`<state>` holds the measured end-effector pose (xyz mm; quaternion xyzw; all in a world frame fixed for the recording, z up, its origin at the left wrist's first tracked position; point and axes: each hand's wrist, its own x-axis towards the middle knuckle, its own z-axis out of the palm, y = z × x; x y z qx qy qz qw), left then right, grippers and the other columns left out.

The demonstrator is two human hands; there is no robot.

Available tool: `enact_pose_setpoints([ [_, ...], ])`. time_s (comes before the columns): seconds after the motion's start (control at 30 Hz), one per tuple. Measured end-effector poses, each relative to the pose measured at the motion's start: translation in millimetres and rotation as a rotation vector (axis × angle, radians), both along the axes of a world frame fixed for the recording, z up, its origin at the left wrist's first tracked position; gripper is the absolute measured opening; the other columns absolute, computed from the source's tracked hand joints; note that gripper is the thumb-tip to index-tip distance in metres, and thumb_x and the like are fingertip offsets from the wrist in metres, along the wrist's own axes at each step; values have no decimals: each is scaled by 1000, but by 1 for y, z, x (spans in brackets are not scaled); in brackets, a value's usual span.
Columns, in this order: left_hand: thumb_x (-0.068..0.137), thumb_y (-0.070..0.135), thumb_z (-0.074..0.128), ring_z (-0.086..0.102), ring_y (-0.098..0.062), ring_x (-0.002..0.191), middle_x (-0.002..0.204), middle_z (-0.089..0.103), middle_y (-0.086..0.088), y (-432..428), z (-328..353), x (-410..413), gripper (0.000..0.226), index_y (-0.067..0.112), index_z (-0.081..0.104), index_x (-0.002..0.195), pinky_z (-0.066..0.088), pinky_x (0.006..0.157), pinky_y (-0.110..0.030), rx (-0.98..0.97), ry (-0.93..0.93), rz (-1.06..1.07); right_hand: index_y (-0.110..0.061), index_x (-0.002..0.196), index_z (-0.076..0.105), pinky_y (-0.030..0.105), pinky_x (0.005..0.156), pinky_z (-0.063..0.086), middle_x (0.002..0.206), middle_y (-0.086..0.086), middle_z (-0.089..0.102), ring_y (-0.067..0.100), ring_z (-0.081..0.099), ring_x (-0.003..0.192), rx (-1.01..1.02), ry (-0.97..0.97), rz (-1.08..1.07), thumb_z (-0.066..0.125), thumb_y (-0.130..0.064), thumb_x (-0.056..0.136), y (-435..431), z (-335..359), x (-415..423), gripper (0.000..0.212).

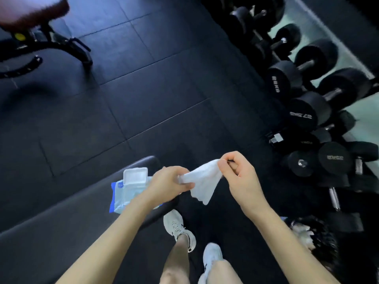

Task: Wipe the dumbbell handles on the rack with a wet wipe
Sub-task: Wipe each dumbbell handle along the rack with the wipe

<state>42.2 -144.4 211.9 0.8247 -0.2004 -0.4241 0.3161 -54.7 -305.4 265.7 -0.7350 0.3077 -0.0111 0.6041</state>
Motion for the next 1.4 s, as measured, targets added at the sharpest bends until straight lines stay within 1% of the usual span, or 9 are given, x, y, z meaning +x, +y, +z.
enact_pose_setpoints([
  [0.13, 74, 33, 72, 62, -13, 67, 73, 67, 5, -65, 49, -25, 7, 30, 66, 75, 51, 63, -29, -103, 27, -95, -14, 82, 59, 15, 59, 41, 67, -3, 58, 5, 51, 63, -73, -17, -383, 55, -17, 93, -53, 22, -69, 12],
  [0.33, 75, 16, 73, 57, 1, 64, 73, 67, 14, -173, 109, -134, 11, 26, 69, 76, 44, 65, -19, -210, -37, -252, -12, 83, 61, 27, 68, 48, 74, -2, 61, 8, 55, 68, -169, 10, -825, 57, -17, 92, -112, 55, -248, 11],
  [0.5, 76, 17, 75, 60, -16, 81, 85, 66, 0, -249, 139, -285, 16, 22, 69, 89, 48, 72, -29, -297, -7, -284, -16, 82, 61, 39, 68, 50, 75, 3, 64, 15, 58, 61, -175, 82, -1067, 56, -12, 90, -125, 78, -438, 10],
  [0.7, 76, 20, 75, 58, -7, 76, 83, 63, 6, -329, 165, -464, 35, 21, 63, 109, 42, 59, -17, -353, -45, -368, -29, 94, 70, 23, 60, 48, 84, -8, 67, 5, 57, 63, -307, 146, -1076, 52, -5, 91, -136, 106, -613, 30],
  [0.9, 73, 16, 80, 62, -14, 82, 83, 70, 0, -422, 185, -572, 11, 10, 72, 79, 44, 61, -18, -184, 56, -647, -12, 120, 63, 17, 84, 42, 114, -2, 63, 9, 59, 98, -350, 386, -916, 63, -11, 87, -191, 130, -725, 34],
  [1.07, 64, 11, 85, 58, -12, 89, 87, 63, 0, -508, 201, -653, 31, 5, 72, 92, 47, 76, -22, -108, 27, -1036, -20, 100, 72, 32, 84, 38, 97, -3, 65, 21, 59, 99, -621, 746, -919, 57, -21, 87, -261, 148, -792, 20],
  [1.13, 66, 11, 84, 53, -8, 75, 73, 57, 6, -545, 201, -688, 26, 7, 73, 89, 39, 63, -18, -139, -77, -1185, -24, 90, 72, 31, 77, 33, 93, -5, 59, 21, 55, 95, -648, 849, -979, 56, -28, 87, -292, 155, -823, 17],
  [1.23, 76, 16, 77, 53, -13, 72, 70, 58, 1, -584, 202, -722, 16, 2, 72, 82, 37, 61, -19, -229, -39, -1148, -20, 70, 64, 27, 69, 40, 81, -8, 58, 13, 53, 81, -308, 378, -1282, 59, -21, 87, -317, 165, -856, 17],
  [1.4, 85, 7, 65, 65, -28, 88, 90, 72, -10, -674, 214, -800, 9, 3, 69, 91, 49, 87, -41, -209, 510, -776, -10, 82, 61, 28, 68, 47, 77, 2, 65, 17, 60, 73, 205, -230, -1582, 59, -14, 91, -396, 159, -926, 10],
])
